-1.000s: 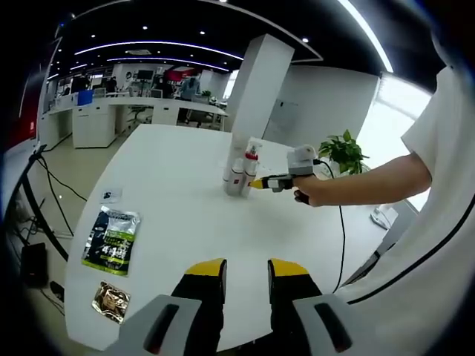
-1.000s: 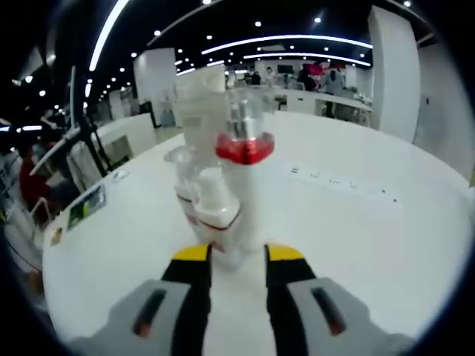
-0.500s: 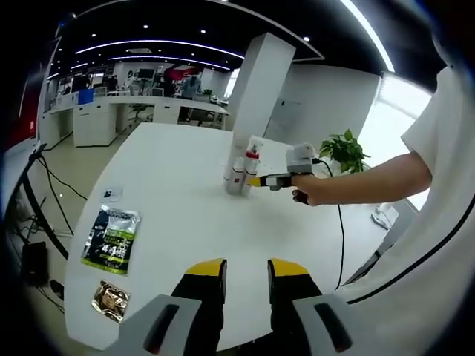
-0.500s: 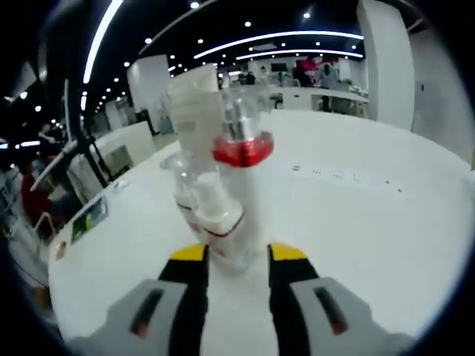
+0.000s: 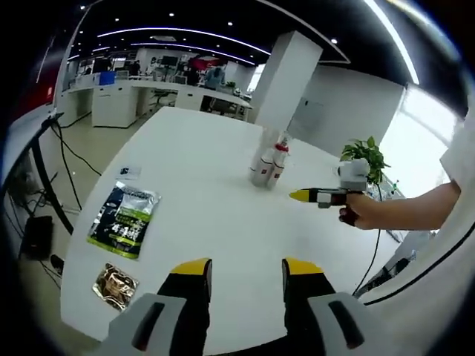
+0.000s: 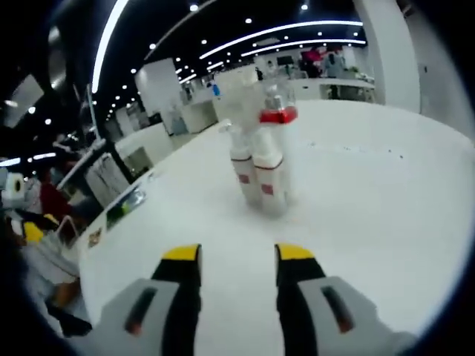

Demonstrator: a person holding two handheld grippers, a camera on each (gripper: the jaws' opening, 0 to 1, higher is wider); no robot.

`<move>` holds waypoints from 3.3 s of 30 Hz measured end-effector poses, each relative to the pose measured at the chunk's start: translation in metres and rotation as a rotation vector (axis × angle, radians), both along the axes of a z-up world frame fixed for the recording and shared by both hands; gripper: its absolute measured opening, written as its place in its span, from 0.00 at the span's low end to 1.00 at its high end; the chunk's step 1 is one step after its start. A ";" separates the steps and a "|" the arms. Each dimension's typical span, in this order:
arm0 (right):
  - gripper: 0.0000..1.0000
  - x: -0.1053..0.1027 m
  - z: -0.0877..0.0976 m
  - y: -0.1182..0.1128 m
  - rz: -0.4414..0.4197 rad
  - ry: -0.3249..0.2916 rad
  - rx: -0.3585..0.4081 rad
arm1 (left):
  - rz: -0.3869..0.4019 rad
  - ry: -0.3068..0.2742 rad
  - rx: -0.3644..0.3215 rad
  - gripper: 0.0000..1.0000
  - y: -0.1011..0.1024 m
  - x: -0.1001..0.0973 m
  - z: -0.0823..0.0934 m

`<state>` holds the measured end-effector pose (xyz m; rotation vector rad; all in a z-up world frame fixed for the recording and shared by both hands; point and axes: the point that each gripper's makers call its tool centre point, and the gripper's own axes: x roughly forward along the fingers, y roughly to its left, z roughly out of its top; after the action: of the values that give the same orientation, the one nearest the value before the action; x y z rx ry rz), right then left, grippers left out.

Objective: Arrange the skincare products in the storage area until every visible bottle or jar stands upright without overlapping.

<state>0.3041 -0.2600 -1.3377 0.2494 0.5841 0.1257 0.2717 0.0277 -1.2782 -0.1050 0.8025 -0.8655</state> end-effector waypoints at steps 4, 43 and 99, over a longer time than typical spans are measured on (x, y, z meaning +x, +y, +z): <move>0.44 -0.027 0.011 0.022 0.031 0.012 0.019 | 0.031 -0.001 -0.005 0.40 0.006 0.026 -0.003; 0.55 -0.040 0.054 0.159 -0.066 -0.029 0.015 | -0.104 -0.034 0.463 1.00 0.073 0.187 -0.133; 0.47 -0.043 0.044 0.176 -0.078 -0.027 0.066 | -0.210 -0.060 0.240 0.13 0.051 0.164 -0.095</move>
<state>0.2615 -0.0838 -1.2934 0.3337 0.5432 0.0729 0.4360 0.0783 -1.3735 0.2196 0.8653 -0.9585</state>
